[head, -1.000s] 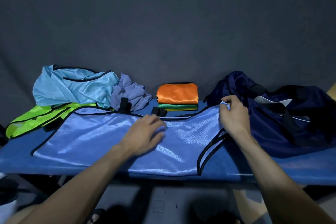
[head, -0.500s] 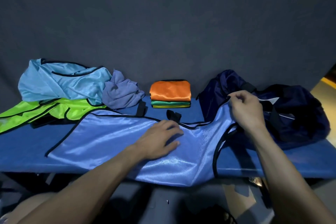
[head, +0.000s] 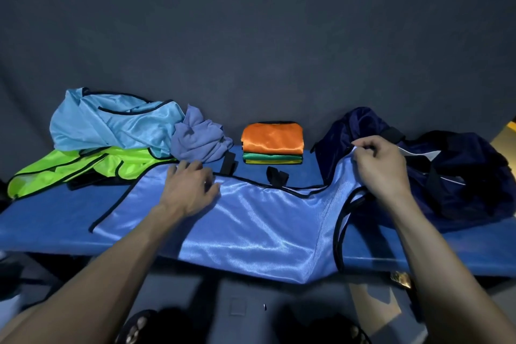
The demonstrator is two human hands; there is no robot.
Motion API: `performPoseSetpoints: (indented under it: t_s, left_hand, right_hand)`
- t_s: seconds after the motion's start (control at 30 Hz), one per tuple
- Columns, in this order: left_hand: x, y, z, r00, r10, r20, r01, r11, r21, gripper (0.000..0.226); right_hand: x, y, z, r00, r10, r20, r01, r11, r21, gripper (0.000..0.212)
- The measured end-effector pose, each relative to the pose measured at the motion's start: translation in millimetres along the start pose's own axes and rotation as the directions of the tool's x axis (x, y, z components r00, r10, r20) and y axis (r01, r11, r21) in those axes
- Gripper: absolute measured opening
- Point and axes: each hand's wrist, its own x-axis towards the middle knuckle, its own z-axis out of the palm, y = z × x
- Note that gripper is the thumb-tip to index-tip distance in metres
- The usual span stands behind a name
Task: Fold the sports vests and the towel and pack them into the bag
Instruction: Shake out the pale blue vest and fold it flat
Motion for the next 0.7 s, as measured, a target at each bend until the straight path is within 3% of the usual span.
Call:
performPoseSetpoints:
  t_s: [0.23, 0.3, 0.37, 0.5, 0.57, 0.7]
  left_hand:
    - [1, -7, 1, 0.998, -0.052, 0.045, 0.053, 0.998, -0.034, 0.048]
    - [-4, 21, -5, 0.995, 0.059, -0.082, -0.065, 0.995, -0.075, 0.033]
    - [-12, 66, -10, 0.954, 0.268, -0.136, -0.291, 0.938, -0.188, 0.019]
    - [-22, 137, 6, 0.788, 0.615, 0.030, -0.581, 0.760, -0.292, 0.032]
    - [-17, 149, 22, 0.755, 0.651, 0.080, -0.610, 0.742, -0.279, 0.047]
    - [-8, 153, 35, 0.765, 0.639, 0.087, -0.599, 0.754, -0.269, 0.065]
  right_hand:
    - [-8, -1, -5, 1.000, -0.004, -0.012, 0.003, 1.000, -0.021, 0.017]
    - [-9, -1, -7, 1.000, -0.001, -0.015, 0.001, 1.000, -0.020, 0.017]
    - [-9, 0, -11, 0.999, 0.000, -0.032, 0.000, 1.000, -0.026, 0.017]
    - [-10, 4, -20, 0.998, 0.014, -0.059, -0.018, 0.998, -0.064, 0.017]
    - [-11, 7, -25, 0.998, 0.030, -0.063, -0.036, 0.995, -0.093, 0.016]
    - [-10, 17, -37, 0.995, 0.058, -0.086, -0.072, 0.983, -0.171, 0.015]
